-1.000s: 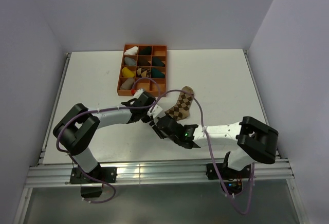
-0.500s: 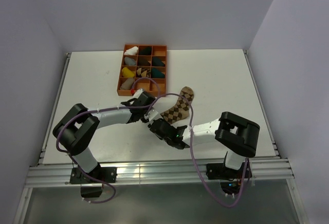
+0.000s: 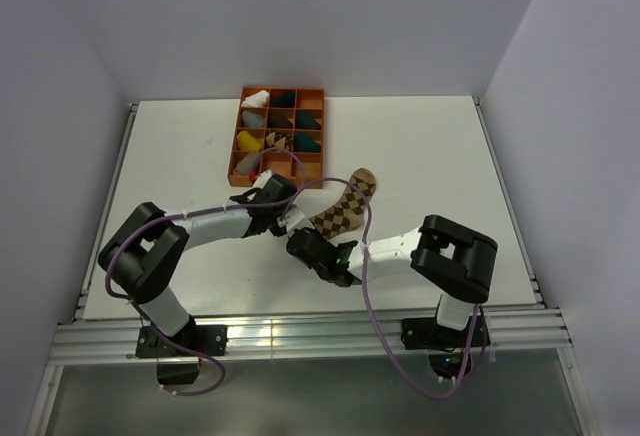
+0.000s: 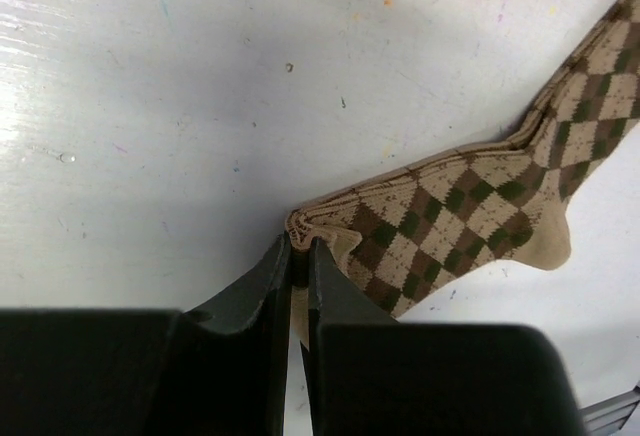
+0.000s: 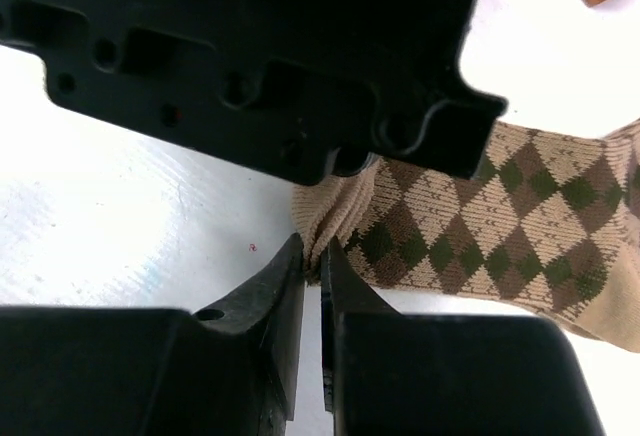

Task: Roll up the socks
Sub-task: Roll the sock at the center of the board.

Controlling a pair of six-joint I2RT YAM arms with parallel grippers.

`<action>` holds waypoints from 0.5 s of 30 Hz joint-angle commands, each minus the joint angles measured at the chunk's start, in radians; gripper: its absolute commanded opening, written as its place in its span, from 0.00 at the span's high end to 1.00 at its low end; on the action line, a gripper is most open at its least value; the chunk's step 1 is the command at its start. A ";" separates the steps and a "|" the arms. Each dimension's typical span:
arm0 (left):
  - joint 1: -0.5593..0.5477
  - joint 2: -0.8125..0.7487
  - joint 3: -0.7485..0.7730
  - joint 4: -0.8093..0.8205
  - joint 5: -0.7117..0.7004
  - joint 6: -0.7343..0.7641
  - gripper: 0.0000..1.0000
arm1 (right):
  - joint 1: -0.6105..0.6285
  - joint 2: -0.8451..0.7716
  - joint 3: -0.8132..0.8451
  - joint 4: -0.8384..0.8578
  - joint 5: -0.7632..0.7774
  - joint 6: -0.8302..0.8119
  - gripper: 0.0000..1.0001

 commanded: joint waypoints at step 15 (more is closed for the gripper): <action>-0.033 -0.219 -0.096 0.075 -0.086 -0.100 0.53 | -0.367 -0.179 -0.190 0.106 -0.780 0.277 1.00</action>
